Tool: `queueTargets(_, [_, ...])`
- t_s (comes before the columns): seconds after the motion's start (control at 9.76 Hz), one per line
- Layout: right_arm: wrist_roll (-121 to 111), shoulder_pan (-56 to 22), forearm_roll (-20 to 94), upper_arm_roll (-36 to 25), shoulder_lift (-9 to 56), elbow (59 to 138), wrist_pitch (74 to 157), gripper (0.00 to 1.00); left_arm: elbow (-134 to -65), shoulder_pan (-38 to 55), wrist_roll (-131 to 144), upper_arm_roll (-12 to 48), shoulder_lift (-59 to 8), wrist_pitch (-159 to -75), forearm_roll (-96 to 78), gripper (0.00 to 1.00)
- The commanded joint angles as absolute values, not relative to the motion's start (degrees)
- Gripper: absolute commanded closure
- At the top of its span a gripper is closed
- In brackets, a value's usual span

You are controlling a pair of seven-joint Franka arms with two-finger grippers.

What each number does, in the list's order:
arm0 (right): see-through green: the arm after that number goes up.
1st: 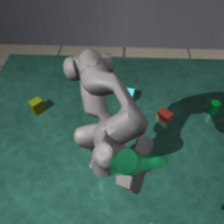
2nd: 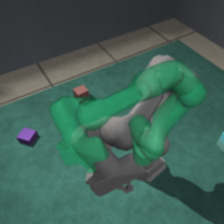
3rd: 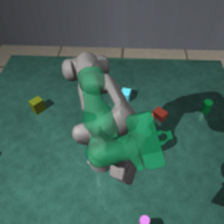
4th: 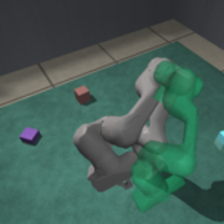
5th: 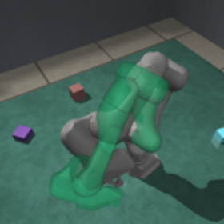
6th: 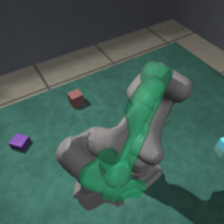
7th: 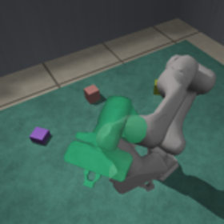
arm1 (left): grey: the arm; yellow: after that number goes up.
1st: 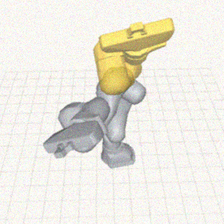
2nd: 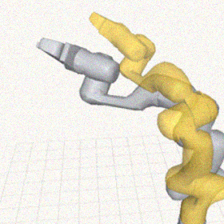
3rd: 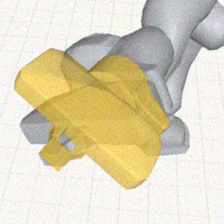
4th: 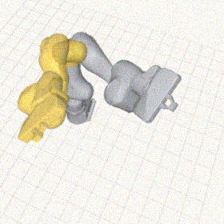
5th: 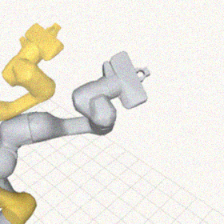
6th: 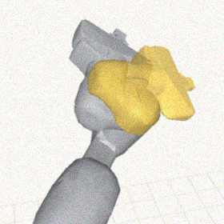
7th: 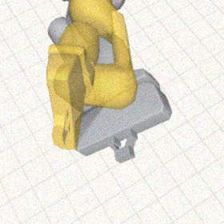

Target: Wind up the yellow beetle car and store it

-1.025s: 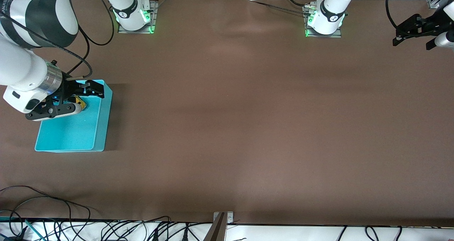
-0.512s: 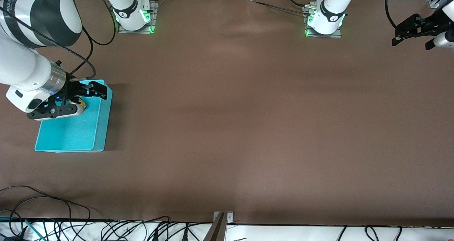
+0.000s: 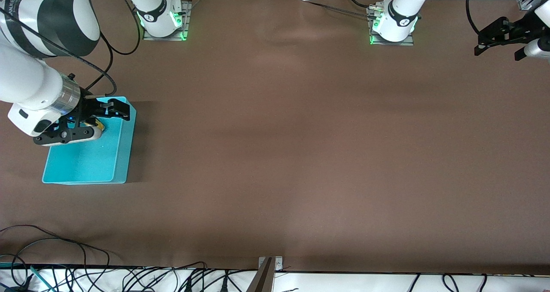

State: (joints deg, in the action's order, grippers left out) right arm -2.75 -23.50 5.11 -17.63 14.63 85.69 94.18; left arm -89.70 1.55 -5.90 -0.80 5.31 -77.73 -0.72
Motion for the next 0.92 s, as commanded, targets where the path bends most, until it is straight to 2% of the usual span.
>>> queueTargets(0.0, [-2.0,-23.8,5.2,-17.7,14.6,85.4,94.4,0.00,-88.3,1.7,-6.2,0.7,3.1,-78.5,-0.5,0.00])
queueTargets(0.41, [-1.9,-23.8,5.2,-17.7,14.6,85.4,94.4,0.00,-90.7,-0.3,-6.2,1.1,4.0,-82.4,-3.9,0.00])
queueTargets(0.61, [-1.9,-23.8,5.3,-17.8,14.6,85.4,94.6,0.00,-97.2,-0.4,-6.2,1.2,8.2,-88.3,-3.9,0.00])
queueTargets(0.82, [-1.9,-23.8,5.3,-17.8,14.6,85.4,94.5,0.00,-96.0,0.0,-6.2,1.4,7.7,-88.0,-3.6,0.00])
